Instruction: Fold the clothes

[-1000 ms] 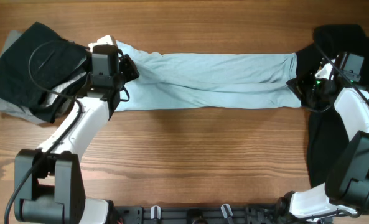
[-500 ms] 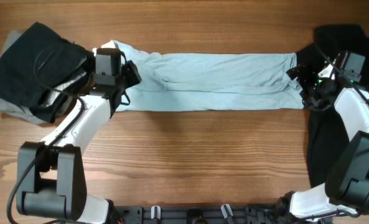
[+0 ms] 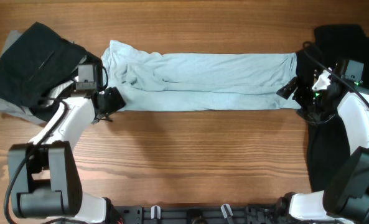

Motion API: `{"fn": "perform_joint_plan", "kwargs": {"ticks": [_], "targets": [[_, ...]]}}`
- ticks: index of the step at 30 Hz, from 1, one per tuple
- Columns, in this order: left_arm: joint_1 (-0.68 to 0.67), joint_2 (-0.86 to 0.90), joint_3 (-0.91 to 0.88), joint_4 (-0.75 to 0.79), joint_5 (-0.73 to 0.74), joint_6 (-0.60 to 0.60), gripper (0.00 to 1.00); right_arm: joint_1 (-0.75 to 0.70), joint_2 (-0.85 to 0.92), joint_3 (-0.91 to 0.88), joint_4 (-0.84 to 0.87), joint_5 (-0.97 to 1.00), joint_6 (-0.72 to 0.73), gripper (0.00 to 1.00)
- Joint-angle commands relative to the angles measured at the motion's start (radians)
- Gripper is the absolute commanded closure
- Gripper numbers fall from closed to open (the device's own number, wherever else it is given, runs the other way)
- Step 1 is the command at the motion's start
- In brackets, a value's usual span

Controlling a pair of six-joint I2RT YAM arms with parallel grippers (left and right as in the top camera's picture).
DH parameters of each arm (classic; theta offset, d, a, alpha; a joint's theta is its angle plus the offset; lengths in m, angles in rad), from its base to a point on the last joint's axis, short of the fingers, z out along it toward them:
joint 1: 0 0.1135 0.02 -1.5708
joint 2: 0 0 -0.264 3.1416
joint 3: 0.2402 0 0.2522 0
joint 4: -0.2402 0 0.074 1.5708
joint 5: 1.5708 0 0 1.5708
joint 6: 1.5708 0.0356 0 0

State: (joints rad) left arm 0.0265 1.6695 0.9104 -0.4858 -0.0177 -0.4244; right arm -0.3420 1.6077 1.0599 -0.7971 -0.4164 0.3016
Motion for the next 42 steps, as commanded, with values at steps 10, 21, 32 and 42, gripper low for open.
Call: {"fn": "perform_joint_plan", "kwargs": {"ticks": [10,21,32,42], "targets": [[0.163,0.096,-0.029,-0.050,-0.098,0.020,0.96,0.002,-0.006,-0.004,-0.047,0.117,-0.118,0.00],[0.251,0.045,-0.017,-0.055,-0.020,0.029,0.96,0.018,0.089,-0.053,0.169,0.004,-0.225,0.10],[0.251,-0.120,-0.016,-0.058,0.479,0.081,0.29,0.080,0.341,-0.052,0.345,-0.253,-0.275,0.32],[0.146,-0.266,-0.013,-0.099,0.533,0.164,0.39,-0.025,0.265,-0.011,0.266,-0.109,-0.171,0.90]]}}
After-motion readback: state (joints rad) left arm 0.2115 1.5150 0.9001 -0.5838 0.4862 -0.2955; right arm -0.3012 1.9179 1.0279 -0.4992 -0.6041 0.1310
